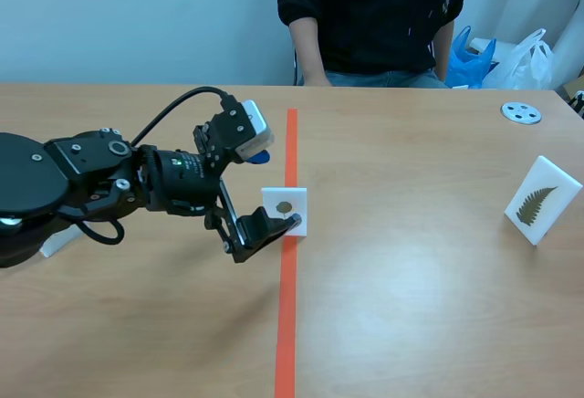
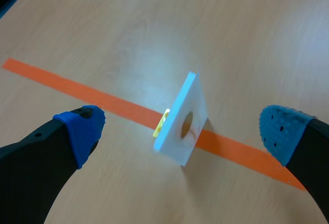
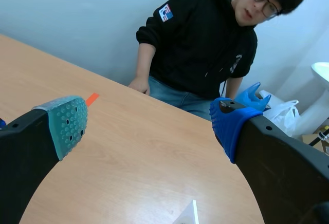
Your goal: Sort the leaf by its shape. The table is split by an orange tape line. A compound leaf with several leaflets goes to the left side, a simple leaf with one blade goes to the right side. Return to the home posture when a red brick is placed on the table.
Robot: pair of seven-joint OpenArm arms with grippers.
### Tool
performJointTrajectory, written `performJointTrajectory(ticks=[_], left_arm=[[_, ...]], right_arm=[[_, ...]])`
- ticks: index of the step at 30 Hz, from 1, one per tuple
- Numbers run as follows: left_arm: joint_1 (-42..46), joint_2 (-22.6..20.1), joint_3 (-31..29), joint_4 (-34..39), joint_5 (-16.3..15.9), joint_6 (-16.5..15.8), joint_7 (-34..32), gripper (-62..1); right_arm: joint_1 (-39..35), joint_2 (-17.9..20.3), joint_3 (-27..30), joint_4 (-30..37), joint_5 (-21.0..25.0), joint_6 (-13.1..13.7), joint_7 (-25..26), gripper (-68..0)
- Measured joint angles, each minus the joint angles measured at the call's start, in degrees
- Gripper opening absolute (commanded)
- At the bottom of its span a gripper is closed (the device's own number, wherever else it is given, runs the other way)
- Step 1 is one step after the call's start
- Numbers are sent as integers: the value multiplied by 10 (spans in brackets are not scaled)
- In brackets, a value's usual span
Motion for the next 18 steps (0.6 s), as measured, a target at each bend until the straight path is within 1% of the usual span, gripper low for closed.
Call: performJointTrajectory(ticks=[1,5,9,13,18], left_arm=[[-3,6,3,-8,1,0,0,14],[-14,24,21,-46,31,0,-15,14],[-24,45,35,-95,33,0,-16,14],[-37,68,56,-137,54,0,-26,14],[-43,87,72,-156,55,0,-28,14]], right_arm=[[0,0,0,0,0,0,0,-186],[0,0,0,0,0,0,0,-186],[0,0,0,0,0,0,0,-186],[0,0,0,0,0,0,0,-186],[0,0,0,0,0,0,0,-186]])
